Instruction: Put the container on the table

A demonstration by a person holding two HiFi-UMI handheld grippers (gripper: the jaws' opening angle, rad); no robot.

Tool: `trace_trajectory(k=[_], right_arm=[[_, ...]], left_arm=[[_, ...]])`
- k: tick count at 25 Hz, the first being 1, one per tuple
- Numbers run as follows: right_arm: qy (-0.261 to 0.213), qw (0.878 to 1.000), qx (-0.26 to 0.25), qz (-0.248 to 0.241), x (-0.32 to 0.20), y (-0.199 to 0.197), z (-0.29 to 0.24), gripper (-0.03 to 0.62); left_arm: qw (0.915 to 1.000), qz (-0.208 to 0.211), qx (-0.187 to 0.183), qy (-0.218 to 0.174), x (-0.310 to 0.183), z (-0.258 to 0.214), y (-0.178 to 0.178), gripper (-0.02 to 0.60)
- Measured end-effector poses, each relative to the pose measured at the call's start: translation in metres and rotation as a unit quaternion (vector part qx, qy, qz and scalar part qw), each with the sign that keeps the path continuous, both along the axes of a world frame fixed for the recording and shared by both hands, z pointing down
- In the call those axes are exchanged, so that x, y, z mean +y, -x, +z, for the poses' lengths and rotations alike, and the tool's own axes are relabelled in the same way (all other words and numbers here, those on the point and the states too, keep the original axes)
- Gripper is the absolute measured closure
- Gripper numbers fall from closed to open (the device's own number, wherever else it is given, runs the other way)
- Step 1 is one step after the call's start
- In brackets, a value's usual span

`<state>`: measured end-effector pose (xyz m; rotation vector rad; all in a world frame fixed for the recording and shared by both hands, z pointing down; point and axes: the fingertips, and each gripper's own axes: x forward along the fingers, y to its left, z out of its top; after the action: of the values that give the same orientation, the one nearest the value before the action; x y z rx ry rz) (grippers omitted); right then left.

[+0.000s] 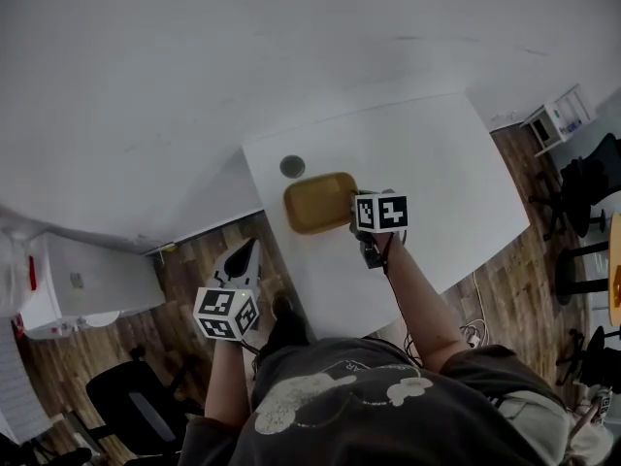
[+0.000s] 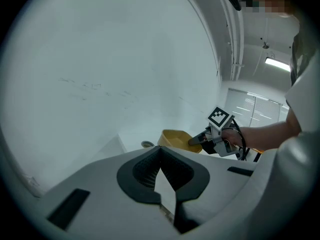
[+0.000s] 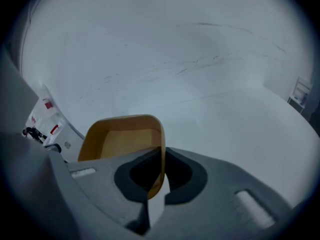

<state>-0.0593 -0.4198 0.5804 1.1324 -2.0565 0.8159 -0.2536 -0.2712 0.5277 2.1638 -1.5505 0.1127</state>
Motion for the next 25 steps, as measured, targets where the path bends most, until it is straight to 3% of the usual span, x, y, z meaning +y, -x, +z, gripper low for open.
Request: trace_trajectory(k=[9, 14, 25], right_arm=[[0.007, 0.999, 0.04, -0.009, -0.049, 0.056, 0.035, 0.592], [0.004, 0.998, 0.052, -0.017, -0.075, 0.083, 0.042, 0.592], [0.005, 0.997, 0.067, -0.028, -0.112, 0.108, 0.056, 0.591]], left_arm=[[0.9999, 0.006, -0.007, 0.011, -0.04, 0.021, 0.046, 0.584], [0.9998, 0.001, 0.008, 0.017, -0.056, 0.031, 0.068, 0.584], [0.9994, 0.006, 0.018, 0.028, -0.074, 0.044, 0.083, 0.584]])
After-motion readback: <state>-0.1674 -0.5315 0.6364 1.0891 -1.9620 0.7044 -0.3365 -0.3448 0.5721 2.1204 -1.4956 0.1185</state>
